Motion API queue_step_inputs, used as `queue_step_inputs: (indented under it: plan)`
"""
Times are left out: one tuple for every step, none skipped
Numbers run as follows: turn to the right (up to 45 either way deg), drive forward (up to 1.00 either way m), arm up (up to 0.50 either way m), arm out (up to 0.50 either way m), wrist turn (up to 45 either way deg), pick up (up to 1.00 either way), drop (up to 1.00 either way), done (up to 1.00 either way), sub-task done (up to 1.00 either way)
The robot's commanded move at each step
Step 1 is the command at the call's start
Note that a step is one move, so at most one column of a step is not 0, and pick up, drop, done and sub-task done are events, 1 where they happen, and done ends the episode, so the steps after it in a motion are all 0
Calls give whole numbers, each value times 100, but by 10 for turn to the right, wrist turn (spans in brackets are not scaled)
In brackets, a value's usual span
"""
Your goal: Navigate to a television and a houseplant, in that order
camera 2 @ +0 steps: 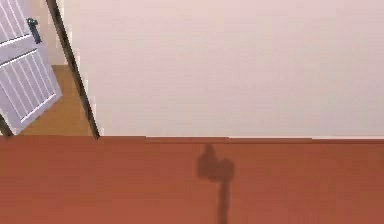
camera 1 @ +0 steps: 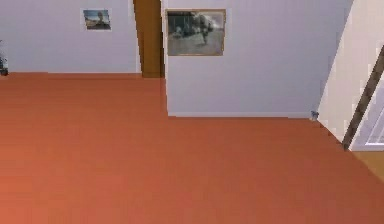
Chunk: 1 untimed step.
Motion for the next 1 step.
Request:
queue_step_inputs:
  plan:
    - [0,35,0,0,0,0,0,0,0]
